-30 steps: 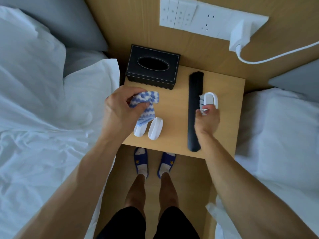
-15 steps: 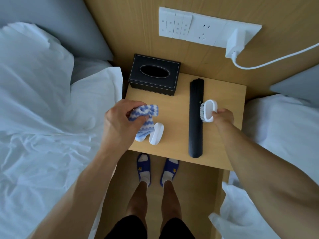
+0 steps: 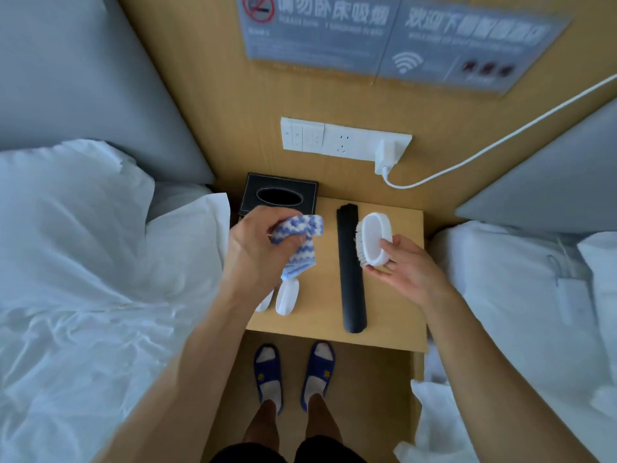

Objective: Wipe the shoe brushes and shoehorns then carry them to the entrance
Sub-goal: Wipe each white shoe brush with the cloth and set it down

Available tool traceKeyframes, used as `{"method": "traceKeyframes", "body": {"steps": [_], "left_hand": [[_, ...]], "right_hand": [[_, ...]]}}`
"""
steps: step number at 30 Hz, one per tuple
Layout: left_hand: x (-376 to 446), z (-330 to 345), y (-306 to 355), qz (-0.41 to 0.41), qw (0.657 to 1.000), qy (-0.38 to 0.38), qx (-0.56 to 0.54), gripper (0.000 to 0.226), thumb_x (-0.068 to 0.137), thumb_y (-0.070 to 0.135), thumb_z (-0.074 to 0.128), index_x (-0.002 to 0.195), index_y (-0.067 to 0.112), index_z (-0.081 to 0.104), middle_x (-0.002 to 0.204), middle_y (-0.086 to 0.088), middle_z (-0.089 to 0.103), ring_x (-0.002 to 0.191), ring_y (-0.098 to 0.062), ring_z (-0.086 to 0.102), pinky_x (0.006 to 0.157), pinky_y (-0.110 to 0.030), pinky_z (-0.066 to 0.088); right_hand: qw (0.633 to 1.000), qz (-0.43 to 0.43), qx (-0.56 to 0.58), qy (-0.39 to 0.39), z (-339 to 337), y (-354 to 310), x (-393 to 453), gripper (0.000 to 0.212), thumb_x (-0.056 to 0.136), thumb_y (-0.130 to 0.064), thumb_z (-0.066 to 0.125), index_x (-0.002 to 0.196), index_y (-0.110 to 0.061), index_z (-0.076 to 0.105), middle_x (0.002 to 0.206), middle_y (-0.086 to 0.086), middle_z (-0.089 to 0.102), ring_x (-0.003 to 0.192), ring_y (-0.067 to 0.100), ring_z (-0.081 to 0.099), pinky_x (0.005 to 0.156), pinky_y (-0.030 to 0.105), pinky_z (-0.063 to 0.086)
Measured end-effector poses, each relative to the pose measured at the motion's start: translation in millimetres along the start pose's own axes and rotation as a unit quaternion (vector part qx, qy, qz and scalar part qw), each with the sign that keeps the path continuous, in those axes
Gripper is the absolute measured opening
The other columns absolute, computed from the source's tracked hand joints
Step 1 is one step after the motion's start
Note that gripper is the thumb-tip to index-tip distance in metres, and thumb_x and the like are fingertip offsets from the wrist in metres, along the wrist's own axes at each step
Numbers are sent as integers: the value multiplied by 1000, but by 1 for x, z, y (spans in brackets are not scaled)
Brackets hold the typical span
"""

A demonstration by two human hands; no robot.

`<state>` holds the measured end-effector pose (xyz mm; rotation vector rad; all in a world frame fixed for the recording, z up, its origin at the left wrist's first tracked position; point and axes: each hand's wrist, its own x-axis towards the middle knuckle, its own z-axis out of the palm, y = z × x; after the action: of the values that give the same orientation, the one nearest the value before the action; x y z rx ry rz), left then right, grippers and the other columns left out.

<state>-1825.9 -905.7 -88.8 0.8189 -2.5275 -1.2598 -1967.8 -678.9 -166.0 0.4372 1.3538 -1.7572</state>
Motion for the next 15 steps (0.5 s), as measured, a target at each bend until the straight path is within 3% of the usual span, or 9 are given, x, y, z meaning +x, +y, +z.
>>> {"method": "traceKeyframes", "body": {"steps": [4,7,13,15], "left_hand": [[2,-14,30,32,999,10,-18,24,87,25,71,108,35,65,94,19,62,84,5,62,61,-5,45],[2,-30,51,47,998,30,-41,26,83,20,73,103,36,66,92,20,66,84,3,63,67,-11,47],[-5,-63,96,127,983,106,-84,26,77,18,77,96,32,64,84,24,67,80,7,62,65,-2,43],[-7,-68,108,172,978,98,-70,23,79,20,78,98,29,67,84,19,67,79,3,63,67,-2,42]], "right_hand": [[993,-9,57,-99,42,-12,-54,75,55,-19,97,118,-8,58,136,23,57,125,44,57,104,60,47],[985,-40,58,-159,66,-20,-85,102,49,-20,100,137,-11,50,142,23,52,129,46,53,108,61,43],[960,-140,-46,-238,95,-37,-124,87,66,-23,94,143,-26,53,144,12,56,133,31,55,105,45,49],[947,-182,-94,-246,104,-42,-132,81,73,-25,89,144,-28,51,144,12,55,133,33,54,106,48,48]]}}
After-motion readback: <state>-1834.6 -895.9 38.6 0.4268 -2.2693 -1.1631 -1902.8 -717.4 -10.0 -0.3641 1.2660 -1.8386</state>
